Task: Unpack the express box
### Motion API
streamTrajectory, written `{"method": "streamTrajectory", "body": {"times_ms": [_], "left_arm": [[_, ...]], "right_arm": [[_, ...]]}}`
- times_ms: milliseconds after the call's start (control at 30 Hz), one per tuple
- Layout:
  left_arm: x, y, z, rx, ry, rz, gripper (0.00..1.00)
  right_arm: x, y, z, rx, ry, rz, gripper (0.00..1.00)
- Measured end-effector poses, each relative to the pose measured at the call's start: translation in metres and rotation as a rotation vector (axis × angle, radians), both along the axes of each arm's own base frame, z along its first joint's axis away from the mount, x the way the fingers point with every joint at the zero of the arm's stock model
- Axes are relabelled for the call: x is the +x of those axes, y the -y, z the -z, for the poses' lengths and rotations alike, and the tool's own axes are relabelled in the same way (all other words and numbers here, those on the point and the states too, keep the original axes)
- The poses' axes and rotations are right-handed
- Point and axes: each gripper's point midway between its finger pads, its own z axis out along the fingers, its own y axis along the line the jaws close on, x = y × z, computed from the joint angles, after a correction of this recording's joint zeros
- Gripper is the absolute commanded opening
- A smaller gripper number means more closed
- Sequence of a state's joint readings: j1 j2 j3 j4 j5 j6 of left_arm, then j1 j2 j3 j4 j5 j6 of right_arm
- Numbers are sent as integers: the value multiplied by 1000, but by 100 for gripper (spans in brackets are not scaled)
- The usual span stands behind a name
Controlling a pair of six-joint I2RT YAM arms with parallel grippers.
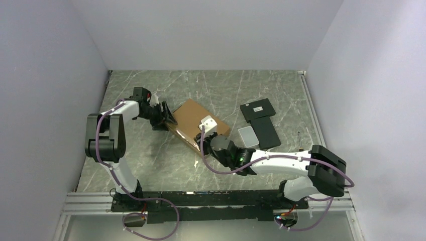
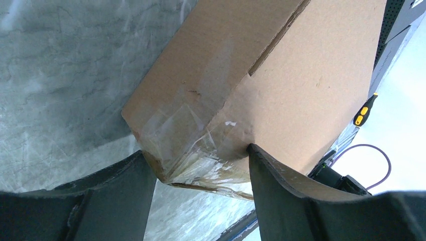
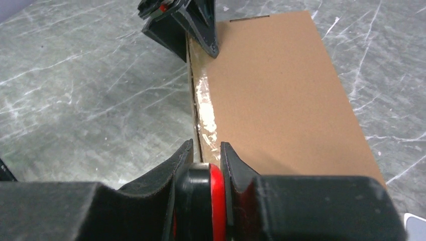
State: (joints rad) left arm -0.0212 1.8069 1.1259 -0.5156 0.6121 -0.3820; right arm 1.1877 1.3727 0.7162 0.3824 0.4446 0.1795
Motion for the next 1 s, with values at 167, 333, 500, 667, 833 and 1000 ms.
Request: {"method": "streamTrajectory", "body": {"times_ms": [167,333,500,667,833,1000], "left_arm": [[1,0,0,2,7,1,68],[2,0,-1,5,14,4,75],[3,-3,-4,39,49,16,84],[3,-12,-20,94,122,15,89],[1,-28,-61,155,271,-17,90],[-11,-33,-106,167,410,-60,85]], "right_arm": [[12,-13,-12,-15,18,31,0],[27,-34,-41,8,62,53,0],[36,-43,-78,48,110,74,0],[38,-33,-87,19,123,101,0],[32,0,-80,-36,110,145,0],[27,46,-72,-87,75,212,0]]}}
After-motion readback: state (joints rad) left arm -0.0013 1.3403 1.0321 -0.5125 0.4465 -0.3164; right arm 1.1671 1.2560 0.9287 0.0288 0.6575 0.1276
